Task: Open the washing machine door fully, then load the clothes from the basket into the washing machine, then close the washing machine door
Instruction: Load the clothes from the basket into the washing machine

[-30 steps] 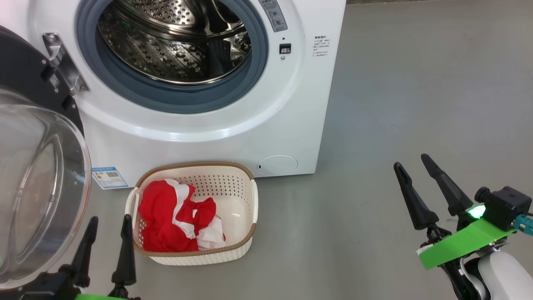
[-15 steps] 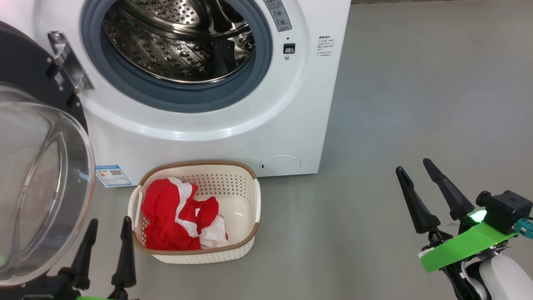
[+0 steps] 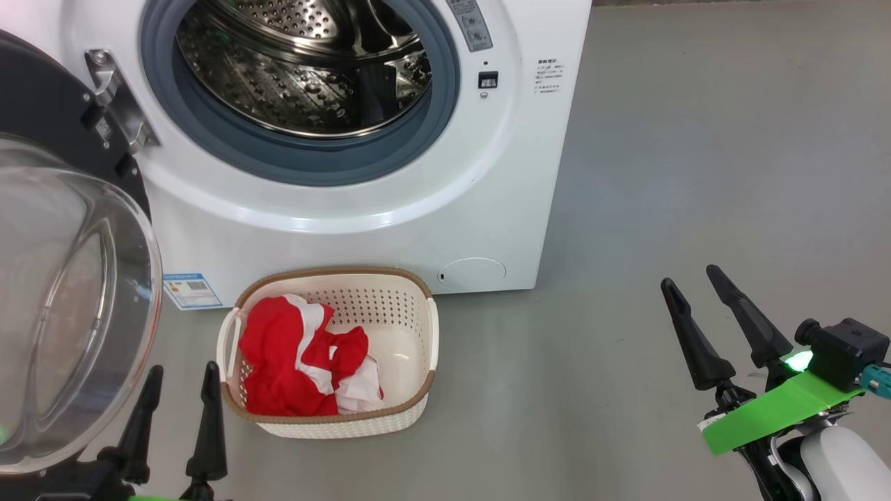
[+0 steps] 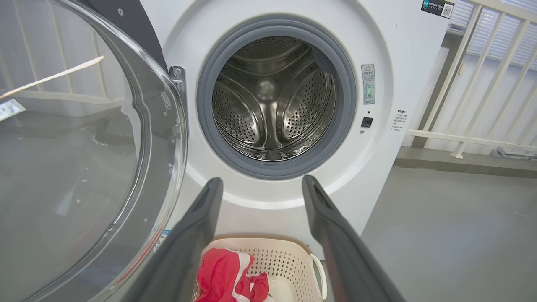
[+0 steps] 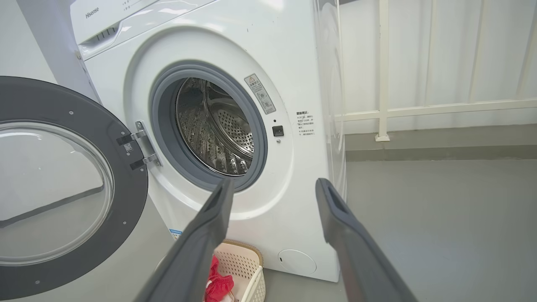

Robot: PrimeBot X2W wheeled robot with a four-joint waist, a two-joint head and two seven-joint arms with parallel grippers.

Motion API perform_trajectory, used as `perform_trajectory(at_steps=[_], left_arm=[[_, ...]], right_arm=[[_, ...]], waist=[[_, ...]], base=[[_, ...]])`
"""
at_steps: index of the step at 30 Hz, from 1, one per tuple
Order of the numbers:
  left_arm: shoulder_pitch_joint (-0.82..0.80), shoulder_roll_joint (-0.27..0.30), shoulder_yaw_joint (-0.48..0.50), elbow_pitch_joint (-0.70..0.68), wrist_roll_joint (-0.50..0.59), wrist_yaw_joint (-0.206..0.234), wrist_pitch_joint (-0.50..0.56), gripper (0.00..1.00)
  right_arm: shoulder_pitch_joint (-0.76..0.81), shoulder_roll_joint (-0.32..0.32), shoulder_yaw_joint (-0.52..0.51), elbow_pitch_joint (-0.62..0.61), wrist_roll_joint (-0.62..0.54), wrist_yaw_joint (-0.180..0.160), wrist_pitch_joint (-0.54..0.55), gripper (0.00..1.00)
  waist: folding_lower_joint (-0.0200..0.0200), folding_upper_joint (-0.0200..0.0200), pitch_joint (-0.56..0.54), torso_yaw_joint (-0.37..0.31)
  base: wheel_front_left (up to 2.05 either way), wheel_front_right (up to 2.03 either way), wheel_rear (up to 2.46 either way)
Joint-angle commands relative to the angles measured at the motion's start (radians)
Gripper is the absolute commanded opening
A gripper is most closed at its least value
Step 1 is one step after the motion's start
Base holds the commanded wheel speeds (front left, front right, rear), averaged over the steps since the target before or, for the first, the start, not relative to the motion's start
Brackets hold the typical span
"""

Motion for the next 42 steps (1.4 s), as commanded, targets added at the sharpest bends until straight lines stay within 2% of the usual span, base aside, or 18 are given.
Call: perform_trajectory(at_steps=[1, 11, 28, 42], left_arm=[[-0.029, 0.007, 0.040, -0.018, 0.011, -0.006, -0.012, 1.00], [-0.032, -0.001, 0.052, -0.017, 0.016, -0.011, -0.012, 1.00], [-0.038, -0.013, 0.066, -0.019, 0.025, -0.015, -0.012, 1.00], [-0.045, -0.017, 0.066, -0.015, 0.028, -0.018, -0.012, 1.00]], right_arm=[[0.004, -0.011, 0.012, -0.025, -0.012, 0.002, -0.012, 1.00], [0.005, -0.010, 0.008, -0.028, -0.013, 0.002, -0.012, 1.00], [0.003, -0.006, 0.002, -0.033, -0.015, 0.002, -0.012, 1.00], [-0.001, -0.005, 0.002, -0.033, -0.015, 0.002, -0.012, 1.00]], waist=[[0.0000, 0.0000, 0.001, 0.001], [0.0000, 0.0000, 0.005, 0.006], [0.0000, 0.0000, 0.016, 0.013], [0.0000, 0.0000, 0.021, 0.014]], base=[[0.00, 0.00, 0.00], [0.32, -0.32, 0.00], [1.23, -1.23, 0.00], [0.09, -0.09, 0.00]])
